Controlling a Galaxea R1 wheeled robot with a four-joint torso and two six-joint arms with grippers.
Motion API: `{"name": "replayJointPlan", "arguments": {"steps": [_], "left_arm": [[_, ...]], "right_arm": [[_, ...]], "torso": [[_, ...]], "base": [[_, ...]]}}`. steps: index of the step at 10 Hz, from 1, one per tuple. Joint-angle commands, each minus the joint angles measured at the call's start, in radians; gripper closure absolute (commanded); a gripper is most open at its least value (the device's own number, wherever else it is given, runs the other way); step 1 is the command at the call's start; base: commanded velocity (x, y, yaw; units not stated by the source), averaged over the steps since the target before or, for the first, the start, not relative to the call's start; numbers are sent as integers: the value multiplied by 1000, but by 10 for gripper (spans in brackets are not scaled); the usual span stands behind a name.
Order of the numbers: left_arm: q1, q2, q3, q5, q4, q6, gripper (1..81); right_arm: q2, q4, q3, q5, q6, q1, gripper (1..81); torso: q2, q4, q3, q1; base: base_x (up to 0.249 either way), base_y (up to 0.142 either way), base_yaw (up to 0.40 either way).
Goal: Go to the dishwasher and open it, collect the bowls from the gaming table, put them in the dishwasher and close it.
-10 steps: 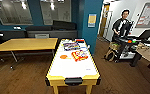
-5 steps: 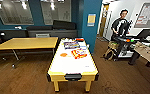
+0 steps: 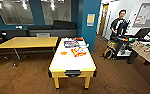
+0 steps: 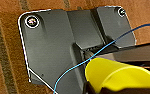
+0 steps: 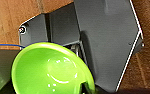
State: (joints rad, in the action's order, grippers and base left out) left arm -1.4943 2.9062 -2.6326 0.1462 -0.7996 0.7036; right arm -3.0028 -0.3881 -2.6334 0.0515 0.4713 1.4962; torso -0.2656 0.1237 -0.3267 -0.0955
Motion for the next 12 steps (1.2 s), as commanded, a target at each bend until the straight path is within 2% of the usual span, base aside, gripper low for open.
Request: {"name": "replayJointPlan", "arguments": {"steps": [1,6,8,10,12], "left_arm": [[27,-4,2,-37,-17,-10,811],[21,-10,2,-36,2,-7,811],[12,-19,2,-7,25,-7,811],[9,-21,2,4,23,-7,811],[9,-22,2,6,22,-7,811]], "right_arm": [[0,-11,1,-48,-2,-33,811],[0,-9,-14,-47,-2,-30,811],[0,-9,-16,-48,-2,-30,811],[-3,-9,-16,-48,-2,-29,811],[-1,-9,-16,-47,-2,-24,811]], "torso": [[0,0,0,0],[-2,0,1,2],[-2,0,1,2],[-2,0,1,1],[-2,0,1,1]], "base": [[-143,0,0],[-27,0,0],[0,0,0],[0,0,0],[0,0,-204]]}}
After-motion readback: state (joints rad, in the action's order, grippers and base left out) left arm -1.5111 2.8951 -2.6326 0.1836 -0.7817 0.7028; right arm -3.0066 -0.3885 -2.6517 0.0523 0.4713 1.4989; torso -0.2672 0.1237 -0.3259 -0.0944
